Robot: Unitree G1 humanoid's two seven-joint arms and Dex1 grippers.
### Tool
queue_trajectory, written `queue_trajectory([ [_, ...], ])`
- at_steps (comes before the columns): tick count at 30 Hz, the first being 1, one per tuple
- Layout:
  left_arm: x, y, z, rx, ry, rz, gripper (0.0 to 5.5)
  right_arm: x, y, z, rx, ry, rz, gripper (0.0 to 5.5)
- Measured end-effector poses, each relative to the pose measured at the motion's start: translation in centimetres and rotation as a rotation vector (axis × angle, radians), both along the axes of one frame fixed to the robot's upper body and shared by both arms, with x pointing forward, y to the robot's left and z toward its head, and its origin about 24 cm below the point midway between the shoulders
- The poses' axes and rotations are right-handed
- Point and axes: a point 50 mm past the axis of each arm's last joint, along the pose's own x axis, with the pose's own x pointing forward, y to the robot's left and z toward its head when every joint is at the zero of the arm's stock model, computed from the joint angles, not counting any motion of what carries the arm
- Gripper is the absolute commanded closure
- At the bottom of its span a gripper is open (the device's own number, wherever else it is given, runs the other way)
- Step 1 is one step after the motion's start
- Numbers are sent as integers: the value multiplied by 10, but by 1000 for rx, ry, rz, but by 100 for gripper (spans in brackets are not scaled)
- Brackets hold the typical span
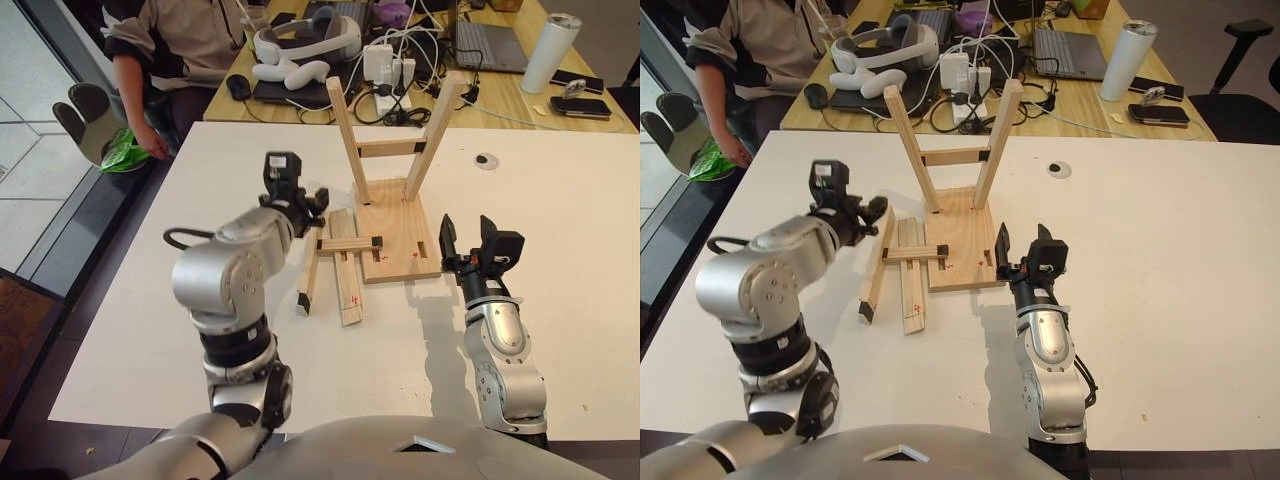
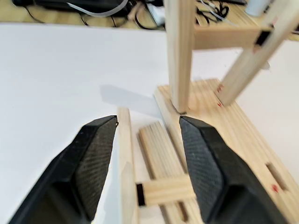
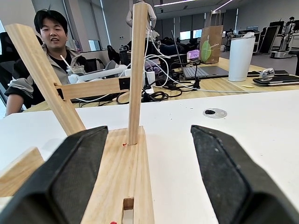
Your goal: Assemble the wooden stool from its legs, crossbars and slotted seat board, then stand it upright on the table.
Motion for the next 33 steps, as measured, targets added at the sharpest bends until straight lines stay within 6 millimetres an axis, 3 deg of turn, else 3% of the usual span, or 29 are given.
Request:
queue_trajectory([
  [4,28,5,-15,81,70,-75,215,1,1,-2,0,7,-4,222],
  [7,40,6,-51,157,237,-147,215,2,1,-3,0,15,-6,222],
  [10,48,14,-74,222,330,-185,215,2,2,-4,1,18,-15,222],
  [18,67,15,-82,284,340,-215,215,3,2,-6,3,28,-15,222],
  [22,67,5,-89,229,423,-245,215,3,2,-6,6,29,-16,222],
  [26,65,11,-94,181,510,-216,215,3,2,-6,9,29,-17,222],
  [33,70,14,-95,242,543,-272,316,3,3,-10,9,44,-16,222],
])
